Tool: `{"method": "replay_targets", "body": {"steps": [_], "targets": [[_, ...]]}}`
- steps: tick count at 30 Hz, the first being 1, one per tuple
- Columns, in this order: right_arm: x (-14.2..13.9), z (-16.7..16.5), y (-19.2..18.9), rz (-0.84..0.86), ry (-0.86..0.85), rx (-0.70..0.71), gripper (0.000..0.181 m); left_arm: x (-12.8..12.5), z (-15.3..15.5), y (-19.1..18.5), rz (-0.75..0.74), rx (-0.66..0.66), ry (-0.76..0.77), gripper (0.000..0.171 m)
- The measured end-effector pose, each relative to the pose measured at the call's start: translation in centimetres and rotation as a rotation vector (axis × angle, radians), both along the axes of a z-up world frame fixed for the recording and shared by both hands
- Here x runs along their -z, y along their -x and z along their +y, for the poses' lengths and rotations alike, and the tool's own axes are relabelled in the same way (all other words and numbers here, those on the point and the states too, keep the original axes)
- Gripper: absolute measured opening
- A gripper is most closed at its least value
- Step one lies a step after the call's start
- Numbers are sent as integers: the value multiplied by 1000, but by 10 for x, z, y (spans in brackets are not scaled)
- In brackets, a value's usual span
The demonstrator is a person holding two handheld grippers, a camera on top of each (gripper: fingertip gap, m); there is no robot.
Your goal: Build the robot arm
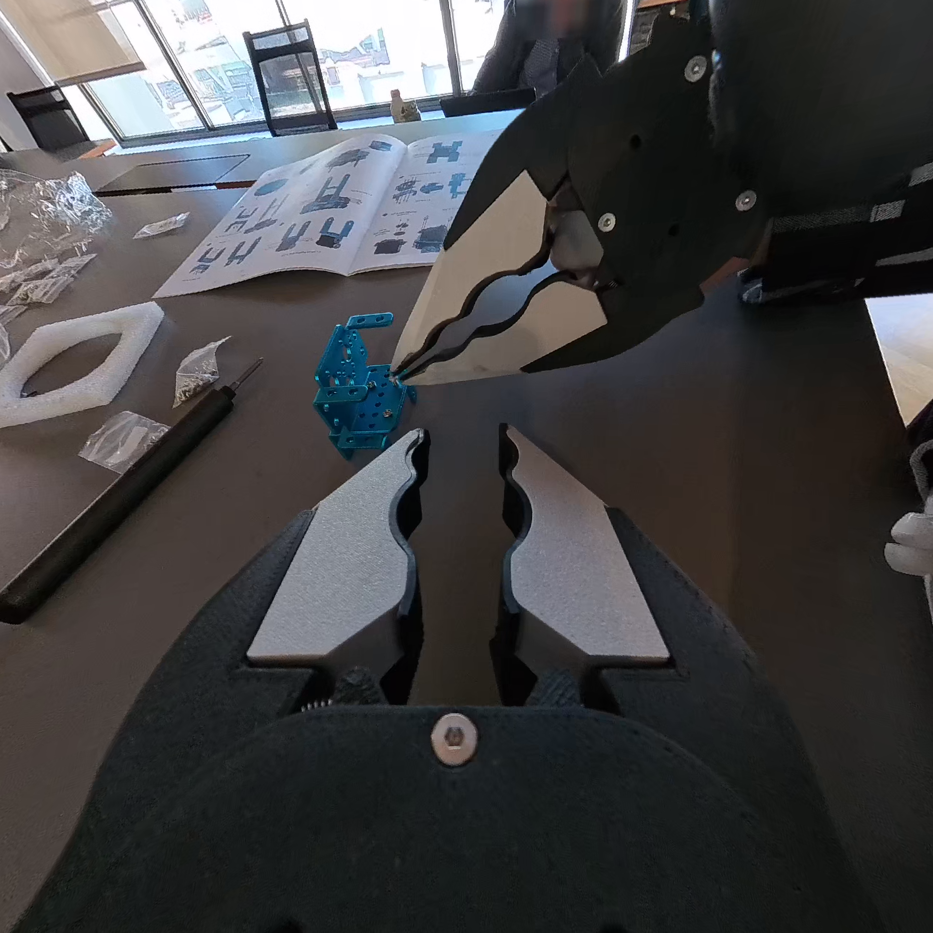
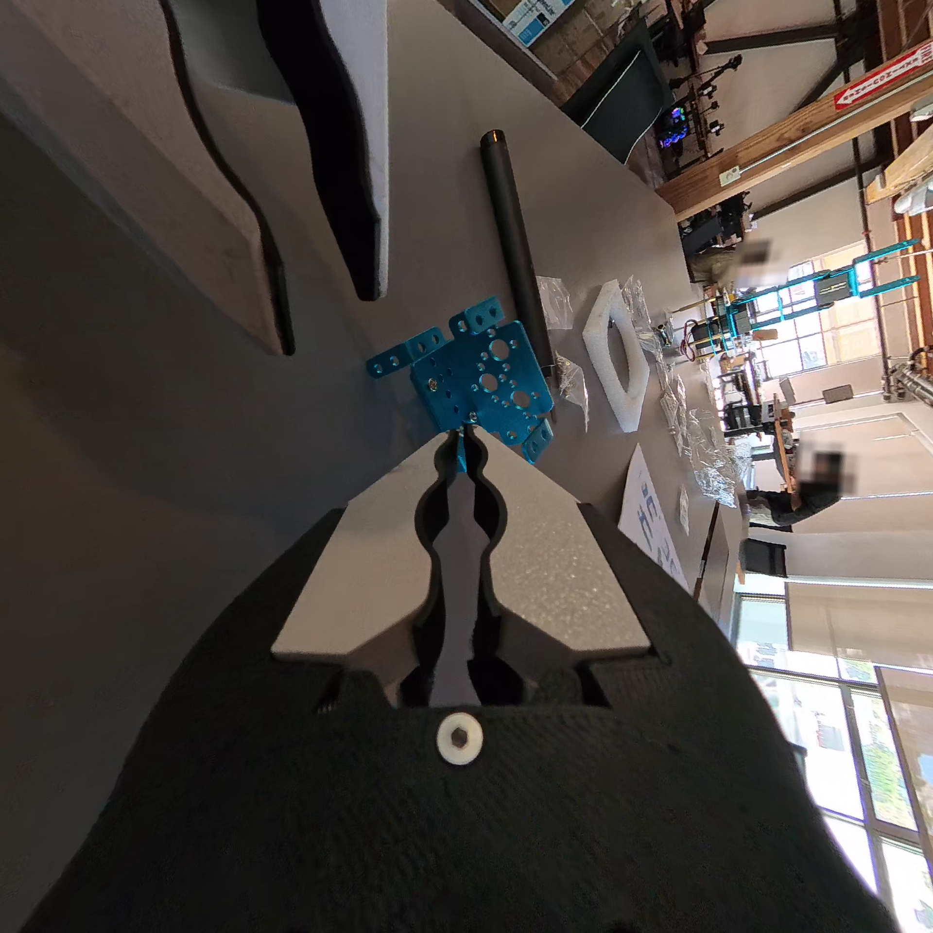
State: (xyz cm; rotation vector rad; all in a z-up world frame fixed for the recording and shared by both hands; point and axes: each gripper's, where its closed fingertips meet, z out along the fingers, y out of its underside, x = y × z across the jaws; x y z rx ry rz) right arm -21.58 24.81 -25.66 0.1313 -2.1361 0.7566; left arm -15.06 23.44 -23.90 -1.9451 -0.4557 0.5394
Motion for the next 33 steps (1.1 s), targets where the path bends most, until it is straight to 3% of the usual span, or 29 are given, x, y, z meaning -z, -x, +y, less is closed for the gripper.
{"method": "replay_targets", "body": {"steps": [8,11,15,18,25,33], "targets": [[-3,7,-2,-42,39,10,4,-1,-9,5,1,-41,-5,26],[-7,16,-5,-54,95,37,4,0,-41,24,-36,-190,0,25],[-12,28,-8,-72,189,76,4,23,-82,38,-269,-316,18,30],[-7,32,-8,-92,204,89,4,35,-87,40,-354,-296,50,32],[-5,42,-9,-99,246,96,4,46,-90,44,-247,-249,299,17],[-4,52,-8,-97,262,109,4,49,-86,46,-323,-225,292,9]]}}
